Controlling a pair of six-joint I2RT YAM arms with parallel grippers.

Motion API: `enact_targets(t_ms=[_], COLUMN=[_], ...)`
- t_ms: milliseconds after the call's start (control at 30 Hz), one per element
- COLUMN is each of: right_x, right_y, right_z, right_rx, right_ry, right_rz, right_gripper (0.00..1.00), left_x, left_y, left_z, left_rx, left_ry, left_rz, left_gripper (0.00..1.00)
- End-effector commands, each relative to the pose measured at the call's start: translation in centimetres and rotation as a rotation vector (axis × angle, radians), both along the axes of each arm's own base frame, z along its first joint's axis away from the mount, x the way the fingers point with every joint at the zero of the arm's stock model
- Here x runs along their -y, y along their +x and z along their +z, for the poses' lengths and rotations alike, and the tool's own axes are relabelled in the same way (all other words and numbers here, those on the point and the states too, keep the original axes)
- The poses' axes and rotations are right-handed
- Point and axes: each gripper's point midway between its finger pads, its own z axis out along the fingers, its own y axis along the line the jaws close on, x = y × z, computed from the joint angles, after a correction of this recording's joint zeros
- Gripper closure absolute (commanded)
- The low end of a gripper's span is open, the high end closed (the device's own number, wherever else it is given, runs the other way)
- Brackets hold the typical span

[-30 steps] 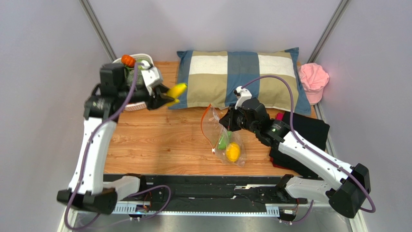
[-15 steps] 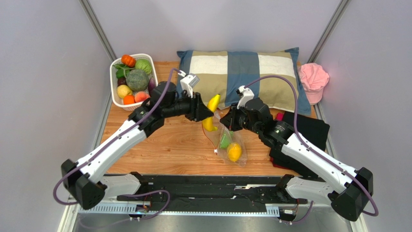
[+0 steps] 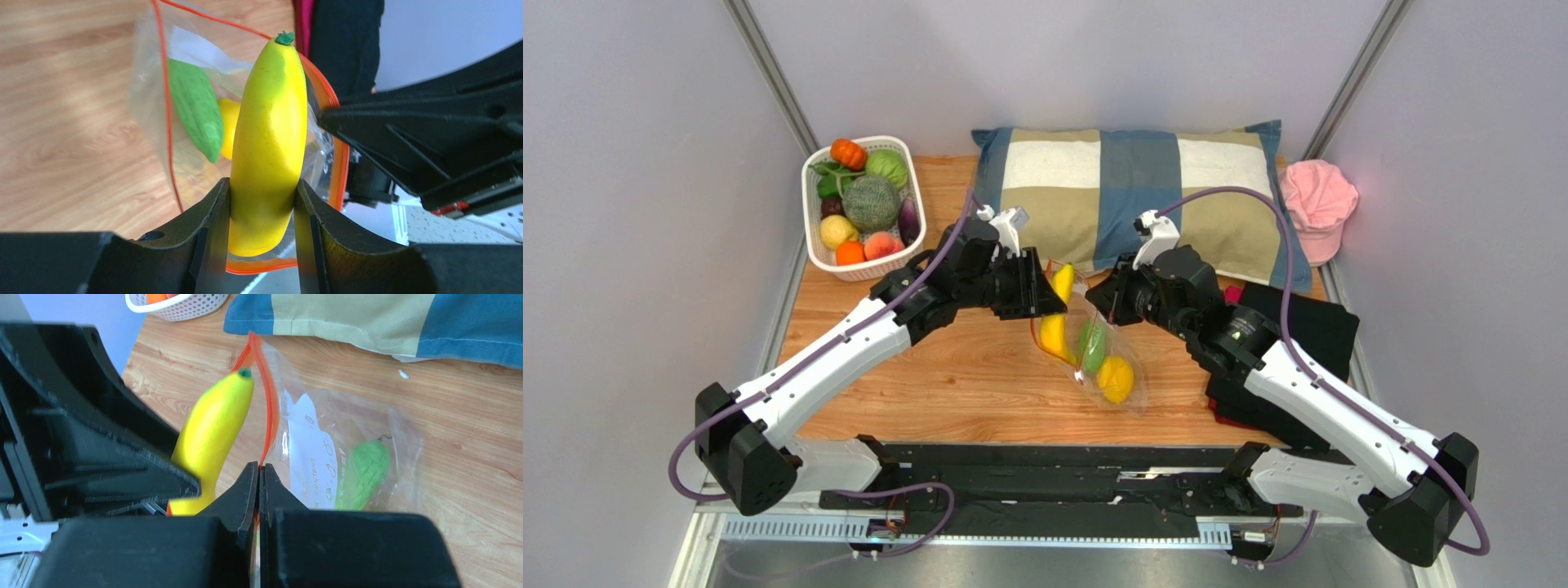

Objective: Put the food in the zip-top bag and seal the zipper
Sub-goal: Place the fake fruit in the zipper food storage bag, then pick up the fake fruit from the bin.

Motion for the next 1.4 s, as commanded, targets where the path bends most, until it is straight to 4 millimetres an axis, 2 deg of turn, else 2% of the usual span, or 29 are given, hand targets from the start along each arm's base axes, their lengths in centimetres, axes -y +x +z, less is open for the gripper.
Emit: enact_targets(t_ms=[0, 67, 167, 200, 267, 300, 333, 400, 433, 467, 500, 533, 567, 600, 667, 700, 767, 800, 867, 900, 967, 1000, 1100, 1133, 1167, 1233, 1267, 1333, 1367], right_x=[0.6, 1.0, 1.4, 1.5, 1.5, 1.5, 1.6, 1.8, 1.9, 2.0, 1.9, 1.9, 1.9, 1.9, 1.8, 1.7, 1.5, 1.5, 1.4, 1.3, 1.2, 1.2, 1.1, 1.0, 1.1, 1.1, 1.1, 1.1, 1.1], right_y=[1.3, 1.5, 1.6, 1.7, 1.4, 1.3, 1.2, 1.0, 0.8, 0.8, 0.6, 0.6, 0.5, 0.5, 0.5, 0.5, 0.5, 0.5, 0.5, 0.5, 0.6, 0.6, 0.8, 0.8, 0.9, 0.9, 0.9, 1.0, 1.1], right_z=[4.0, 4.0, 4.2, 4.2, 4.5, 4.5, 4.5, 4.1, 3.8, 3.8, 3.6, 3.7, 3.5, 3.4, 3.2, 3.1, 3.0, 2.9, 2.8, 2.6, 2.5, 2.5, 2.3, 2.1, 2.0, 1.8, 1.7, 1.7, 1.6], right_rx=[0.079, 0.086, 0.095, 0.097, 0.102, 0.104, 0.106, 0.102, 0.096, 0.097, 0.091, 0.095, 0.092, 0.093, 0.09, 0.089, 0.087, 0.085, 0.083, 0.078, 0.075, 0.074, 0.071, 0.067, 0.065, 0.061, 0.06, 0.059, 0.058], right_ry=[0.067, 0.059, 0.056, 0.057, 0.062, 0.06, 0.059, 0.046, 0.043, 0.041, 0.041, 0.044, 0.04, 0.039, 0.035, 0.031, 0.029, 0.026, 0.026, 0.023, 0.022, 0.018, 0.012, 0.008, 0.007, 0.0, -0.001, -0.004, -0.008], right_rz=[-0.079, -0.096, -0.119, -0.122, -0.109, -0.108, -0.104, -0.102, -0.101, -0.099, -0.09, -0.088, -0.086, -0.081, -0.077, -0.072, -0.064, -0.062, -0.059, -0.054, -0.055, -0.054, -0.055, -0.055, -0.06, -0.06, -0.059, -0.065, -0.067], right_gripper=[1.0, 1.0, 1.0, 1.0, 1.0, 1.0, 1.0, 1.0, 1.0, 1.0, 1.0, 1.0, 1.0, 1.0, 1.0, 1.0, 1.0, 1.0, 1.0, 1.0, 1.0, 1.0, 1.0, 1.0, 1.0, 1.0, 1.0, 1.0, 1.0], left_x=[0.4, 0.2, -0.1, -0.1, -0.9, -1.3, -2.1, -4.6, -5.9, -8.6, -10.4, -12.1, -16.0, -17.4, -21.9, -23.6, -27.0, -29.8, -32.0, -33.4, -34.7, -35.3, -35.6, -35.7, -35.9, -36.3, -36.4, -36.5, -36.3], left_y=[-2.0, -2.2, -2.4, -2.3, -2.0, -1.5, -1.2, 1.1, 2.0, 4.1, 5.2, 6.2, 8.2, 9.0, 10.9, 12.1, 13.9, 15.1, 16.6, 17.7, 19.3, 20.2, 22.7, 23.6, 24.4, 25.5, 26.0, 26.4, 26.4], left_z=[0.6, 0.7, 1.5, 2.3, 3.7, 4.8, 5.9, 7.9, 8.1, 8.5, 8.3, 7.9, 7.5, 6.8, 5.6, 4.3, 3.4, 1.8, 1.7, 0.1, 0.0, -1.6, -3.0, -2.5, -4.2, -4.3, -5.7, -6.8, -8.3], left_rx=[-0.078, -0.072, -0.05, -0.027, 0.052, 0.094, 0.148, 0.236, 0.28, 0.312, 0.361, 0.363, 0.369, 0.397, 0.395, 0.41, 0.406, 0.35, 0.329, 0.279, 0.273, 0.24, 0.244, 0.262, 0.228, 0.226, 0.196, 0.17, 0.142], left_ry=[-0.04, -0.036, -0.018, -0.023, -0.018, -0.026, -0.036, -0.034, 0.001, 0.028, 0.085, 0.12, 0.161, 0.216, 0.304, 0.387, 0.485, 0.522, 0.525, 0.549, 0.576, 0.601, 0.608, 0.607, 0.615, 0.621, 0.621, 0.624, 0.638], left_rz=[-0.012, -0.021, -0.041, -0.048, -0.062, -0.052, -0.053, 0.015, 0.026, 0.104, 0.121, 0.16, 0.259, 0.236, 0.299, 0.273, 0.33, 0.383, 0.435, 0.456, 0.483, 0.479, 0.431, 0.431, 0.42, 0.428, 0.417, 0.415, 0.4], left_gripper=[0.75, 0.68, 0.4, 0.32, 0.24, 0.16, 0.1, 0.01, 0.01, 0.01, 0.01, 0.01, 0.02, 0.02, 0.02, 0.01, 0.01, 0.01, 0.01, 0.01, 0.01, 0.01, 0.06, 0.06, 0.06, 0.07, 0.07, 0.09, 0.1])
